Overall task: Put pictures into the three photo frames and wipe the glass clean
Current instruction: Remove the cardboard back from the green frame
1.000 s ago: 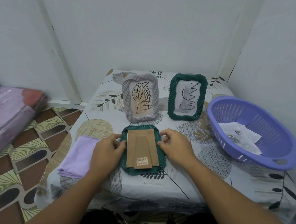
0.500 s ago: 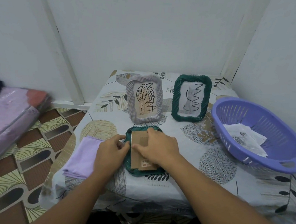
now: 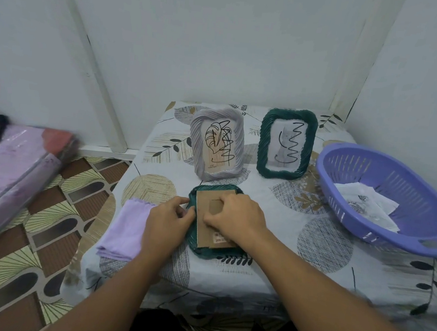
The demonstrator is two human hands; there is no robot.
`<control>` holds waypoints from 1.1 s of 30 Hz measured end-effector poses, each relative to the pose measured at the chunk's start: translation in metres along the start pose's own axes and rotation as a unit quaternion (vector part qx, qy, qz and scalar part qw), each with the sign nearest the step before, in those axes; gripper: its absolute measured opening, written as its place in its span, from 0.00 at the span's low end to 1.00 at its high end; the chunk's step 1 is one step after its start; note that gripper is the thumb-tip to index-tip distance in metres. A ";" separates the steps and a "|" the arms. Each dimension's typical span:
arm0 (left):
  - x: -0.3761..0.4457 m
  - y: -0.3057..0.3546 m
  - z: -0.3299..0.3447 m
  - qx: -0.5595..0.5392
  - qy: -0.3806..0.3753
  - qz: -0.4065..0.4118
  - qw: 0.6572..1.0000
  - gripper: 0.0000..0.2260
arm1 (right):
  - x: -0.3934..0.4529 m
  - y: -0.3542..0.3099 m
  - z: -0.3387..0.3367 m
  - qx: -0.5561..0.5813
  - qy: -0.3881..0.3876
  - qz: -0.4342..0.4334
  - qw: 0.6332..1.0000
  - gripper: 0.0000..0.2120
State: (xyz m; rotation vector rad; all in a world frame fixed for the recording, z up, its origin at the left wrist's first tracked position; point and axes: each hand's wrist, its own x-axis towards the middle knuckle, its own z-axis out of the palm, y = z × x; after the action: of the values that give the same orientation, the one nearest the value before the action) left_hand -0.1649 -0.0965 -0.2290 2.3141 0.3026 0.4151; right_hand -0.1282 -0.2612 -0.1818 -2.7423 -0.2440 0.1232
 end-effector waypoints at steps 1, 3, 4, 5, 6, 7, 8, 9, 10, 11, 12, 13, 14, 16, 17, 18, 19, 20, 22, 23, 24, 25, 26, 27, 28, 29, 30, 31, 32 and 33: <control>0.000 0.000 0.000 -0.001 0.000 0.000 1.000 0.13 | 0.001 0.000 0.000 0.004 0.002 0.000 1.000 0.24; 0.000 0.000 0.000 0.000 0.001 0.001 1.000 0.13 | 0.003 0.000 0.002 0.006 0.003 -0.001 1.000 0.24; 0.000 0.000 0.000 0.000 0.001 0.002 1.000 0.13 | 0.003 0.000 0.003 0.004 0.002 -0.001 1.000 0.24; 0.000 0.000 0.000 0.000 0.001 0.002 1.000 0.13 | 0.003 0.001 0.004 0.003 0.001 -0.001 1.000 0.25; 0.000 0.000 0.000 0.000 0.000 0.002 1.000 0.13 | 0.003 0.001 0.005 0.003 0.001 0.000 1.000 0.25; 0.000 0.000 0.000 0.000 -0.001 0.003 1.000 0.13 | 0.003 0.001 0.005 0.004 0.001 0.002 1.000 0.25; 0.000 0.000 0.000 0.001 -0.001 0.002 1.000 0.13 | 0.003 0.001 0.004 0.006 0.000 0.003 1.000 0.25; 0.000 -0.001 0.000 0.001 -0.002 0.002 1.000 0.13 | 0.004 0.001 0.003 0.010 0.001 0.006 1.000 0.25; 0.000 -0.001 0.000 0.002 -0.002 0.000 1.000 0.13 | 0.004 0.001 0.002 0.014 0.002 0.008 1.000 0.25; 0.000 0.000 0.000 0.003 -0.003 -0.001 1.000 0.13 | 0.005 0.001 0.001 0.019 0.003 0.010 1.000 0.25; 0.000 -0.001 0.000 0.003 -0.003 -0.001 1.000 0.13 | 0.005 0.001 0.001 0.022 0.004 0.011 1.000 0.24; 0.000 0.000 0.000 0.003 -0.003 -0.001 1.000 0.13 | 0.005 0.001 0.001 0.024 0.005 0.011 1.000 0.24; 0.000 0.000 0.000 0.003 -0.003 -0.002 1.000 0.13 | 0.005 0.002 0.001 0.024 0.005 0.012 1.000 0.24; 0.000 0.000 -0.001 -0.001 -0.005 -0.005 1.000 0.13 | 0.003 0.002 0.003 0.019 0.002 0.013 1.000 0.24; -0.001 0.000 -0.001 -0.002 -0.006 -0.005 1.000 0.13 | 0.003 0.002 0.004 0.015 0.002 0.011 1.000 0.24; -0.001 0.000 -0.001 -0.001 -0.006 -0.005 1.000 0.13 | 0.002 0.001 0.005 0.012 0.005 0.009 1.000 0.25; -0.001 0.001 -0.001 0.000 -0.006 -0.005 1.000 0.13 | 0.002 0.001 0.006 0.011 0.007 0.007 1.000 0.24; -0.001 0.001 -0.001 0.001 -0.006 -0.005 1.000 0.13 | 0.001 0.001 0.005 0.011 0.008 0.006 1.000 0.24; -0.001 0.001 -0.001 -0.001 -0.008 -0.006 1.000 0.13 | 0.000 0.001 0.004 0.015 0.011 0.004 1.000 0.23; -0.001 0.001 -0.001 -0.001 -0.009 -0.007 1.000 0.13 | 0.000 0.002 0.002 0.020 0.016 0.003 1.000 0.23; 0.000 0.000 -0.001 -0.001 -0.008 -0.007 1.000 0.13 | -0.001 0.003 0.001 0.025 0.022 0.002 0.999 0.24; 0.000 0.001 -0.001 -0.001 -0.008 -0.008 1.000 0.13 | -0.002 0.003 0.000 0.030 0.028 0.001 0.999 0.24; 0.000 0.001 -0.001 -0.002 -0.007 -0.008 1.000 0.13 | -0.002 0.003 -0.001 0.035 0.034 -0.001 0.999 0.25; -0.001 0.002 -0.002 -0.002 -0.006 -0.007 1.000 0.12 | -0.003 0.004 -0.002 0.040 0.040 -0.003 0.998 0.25; -0.001 0.003 -0.002 -0.003 -0.002 -0.007 1.000 0.11 | -0.004 0.003 -0.003 0.045 0.045 -0.004 0.998 0.25; -0.002 0.004 -0.002 -0.009 0.003 -0.007 1.000 0.11 | -0.005 0.004 -0.005 0.049 0.050 -0.007 0.998 0.24; -0.002 0.003 -0.003 -0.021 0.011 -0.002 1.000 0.10 | -0.006 0.004 -0.006 0.053 0.054 -0.009 0.997 0.24; -0.001 0.003 -0.003 -0.033 0.017 0.007 0.999 0.09 | -0.007 0.005 -0.007 0.056 0.057 -0.012 0.997 0.24; -0.001 0.003 -0.004 -0.038 0.022 0.022 0.999 0.08 | -0.008 0.006 -0.008 0.057 0.058 -0.013 0.997 0.24; 0.000 0.003 -0.005 -0.039 0.021 0.033 0.998 0.06 | -0.009 0.006 -0.008 0.060 0.058 -0.014 0.996 0.24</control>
State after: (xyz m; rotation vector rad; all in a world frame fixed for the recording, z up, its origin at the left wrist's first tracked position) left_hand -0.1669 -0.0950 -0.2233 2.2461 0.2266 0.5006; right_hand -0.1353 -0.2714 -0.1759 -2.6157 -0.2347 -0.0284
